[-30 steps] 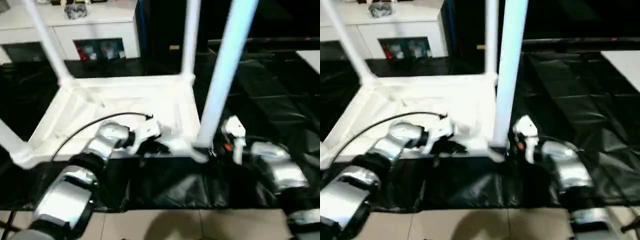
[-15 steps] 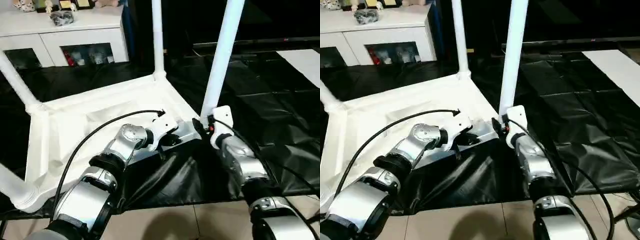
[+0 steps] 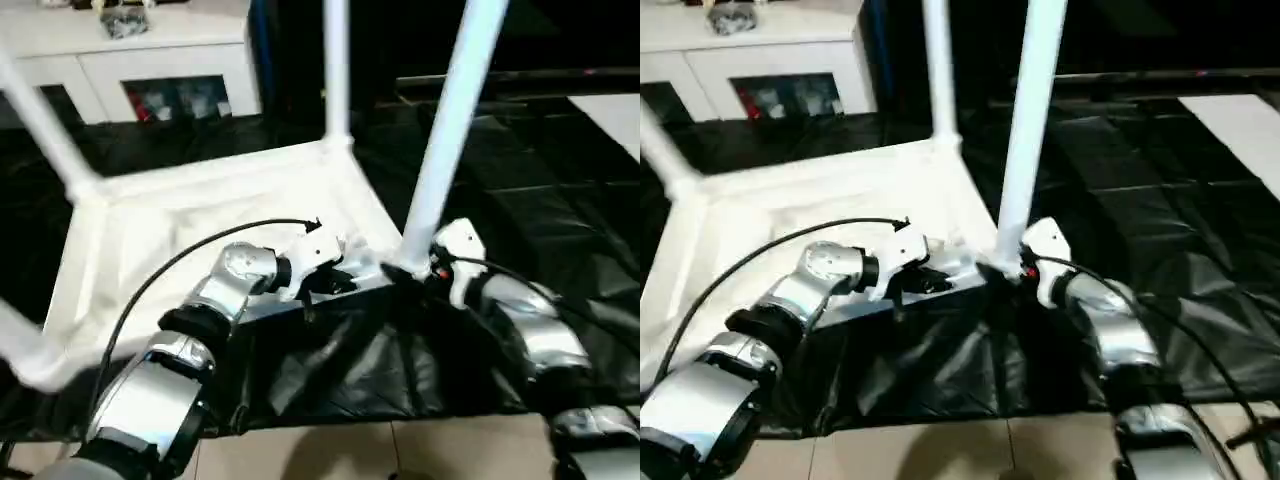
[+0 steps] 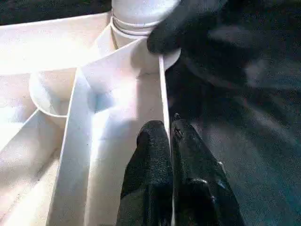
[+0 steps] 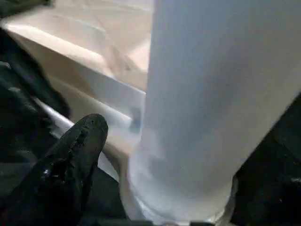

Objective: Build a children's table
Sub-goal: Rotate leg to tighten

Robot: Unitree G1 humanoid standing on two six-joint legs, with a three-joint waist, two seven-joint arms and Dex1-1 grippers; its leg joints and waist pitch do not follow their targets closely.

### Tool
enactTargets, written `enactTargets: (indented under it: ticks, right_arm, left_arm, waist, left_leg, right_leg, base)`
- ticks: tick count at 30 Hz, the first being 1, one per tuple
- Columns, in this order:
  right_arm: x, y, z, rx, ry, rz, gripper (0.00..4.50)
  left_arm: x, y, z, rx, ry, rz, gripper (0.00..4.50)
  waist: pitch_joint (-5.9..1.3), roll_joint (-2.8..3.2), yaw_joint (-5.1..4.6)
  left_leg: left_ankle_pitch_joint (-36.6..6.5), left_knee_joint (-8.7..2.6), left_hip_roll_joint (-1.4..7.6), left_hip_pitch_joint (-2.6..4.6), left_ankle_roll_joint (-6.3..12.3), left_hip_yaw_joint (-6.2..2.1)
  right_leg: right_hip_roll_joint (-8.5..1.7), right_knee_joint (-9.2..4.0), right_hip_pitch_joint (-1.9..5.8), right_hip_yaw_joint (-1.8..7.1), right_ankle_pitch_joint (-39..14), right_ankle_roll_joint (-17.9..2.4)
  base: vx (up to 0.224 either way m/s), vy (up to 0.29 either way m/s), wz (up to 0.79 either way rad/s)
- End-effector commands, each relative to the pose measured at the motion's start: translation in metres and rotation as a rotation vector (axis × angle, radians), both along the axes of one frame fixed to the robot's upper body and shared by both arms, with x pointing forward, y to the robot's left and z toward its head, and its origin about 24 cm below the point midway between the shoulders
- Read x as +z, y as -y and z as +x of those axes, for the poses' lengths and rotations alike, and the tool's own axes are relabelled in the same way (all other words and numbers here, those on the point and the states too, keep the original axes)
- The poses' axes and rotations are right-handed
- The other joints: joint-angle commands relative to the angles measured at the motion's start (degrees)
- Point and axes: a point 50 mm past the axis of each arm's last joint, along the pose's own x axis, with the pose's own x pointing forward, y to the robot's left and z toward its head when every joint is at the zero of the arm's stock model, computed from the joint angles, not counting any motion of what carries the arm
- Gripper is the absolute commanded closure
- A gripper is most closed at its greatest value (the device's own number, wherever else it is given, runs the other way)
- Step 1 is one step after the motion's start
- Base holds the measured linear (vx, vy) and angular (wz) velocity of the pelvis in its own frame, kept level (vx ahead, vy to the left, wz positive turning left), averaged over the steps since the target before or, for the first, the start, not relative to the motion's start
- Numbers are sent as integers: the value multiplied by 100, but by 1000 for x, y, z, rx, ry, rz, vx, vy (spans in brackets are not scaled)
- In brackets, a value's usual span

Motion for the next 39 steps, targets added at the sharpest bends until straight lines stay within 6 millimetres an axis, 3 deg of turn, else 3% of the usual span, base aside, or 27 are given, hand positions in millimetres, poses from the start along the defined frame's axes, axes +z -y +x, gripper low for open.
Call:
enactTargets:
  ticks: [1, 2, 5, 8, 16, 25, 35, 36, 39]
  right_arm:
    - [14, 4, 2, 37, 42, 33, 29]
    - [14, 5, 2, 38, 43, 33, 55]
    - [20, 11, 5, 36, 43, 35, 67]
    - [21, 12, 5, 50, 41, 33, 100]
    - [22, 11, -3, 171, -2, 36, 178]
    - [17, 8, -6, 253, -62, 23, 251]
    - [11, -1, -9, 293, -90, 27, 259]
    - [9, -1, -10, 291, -96, 33, 259]
    - [3, -4, -12, 264, -120, 47, 259]
  left_arm:
    - [-8, -7, -8, -73, -35, 50, 450]
    - [-8, -7, -8, -77, -37, 51, 450]
    - [-10, -13, -9, -84, -43, 70, 450]
    - [-10, -15, -9, -86, -46, 79, 450]
    - [-10, -21, -9, -89, -60, 83, 450]
    - [-7, -28, -10, -127, -85, 91, 450]
    - [-5, -31, -10, -158, -102, 108, 450]
    - [-6, -31, -10, -155, -104, 108, 450]
    - [-7, -28, -9, -124, -109, 105, 450]
  waist:
    - [-383, -96, 57]
    - [-372, -105, 81]
    - [-354, -98, 137]
    - [-343, -107, 138]
    - [-373, -117, 155]
    - [-341, -132, 159]
    - [-340, -118, 150]
    - [-342, -88, 152]
    - [-334, -101, 144]
  left_leg:
    - [-798, -315, 166, 129, 1084, -7]
    - [-895, -326, 167, 125, 1036, -4]
    - [-1238, -357, 178, 153, 815, 0]
    - [-1430, -382, 171, 142, 647, -13]
    - [-1085, -328, 152, 129, 810, -2]
    - [-1413, -366, 166, 126, 640, -14]
    - [-1448, -370, 158, 130, 585, -11]
    - [-1438, -370, 157, 132, 581, -14]
    - [-1508, -381, 159, 135, 546, -10]
  right_leg:
    - [-44, -183, 295, 14, -54, -1666]
    - [-46, -195, 298, 18, -224, -1649]
    - [-44, -228, 266, 35, -680, -1587]
    - [-42, -245, 265, 44, -898, -1508]
    - [-43, -195, 286, 38, -429, -1588]
    - [-42, -234, 261, 47, -998, -1502]
    - [-40, -230, 260, 50, -961, -1516]
    - [-43, -226, 263, 50, -953, -1517]
    - [-37, -237, 261, 49, -1018, -1509]
  base:
    - [0, 0, 0]
    - [0, 0, 0]
    - [0, 0, 0]
    - [0, 0, 0]
    - [0, 0, 0]
    - [0, 0, 0]
    - [0, 0, 0]
    - [0, 0, 0]
    - [0, 0, 0]
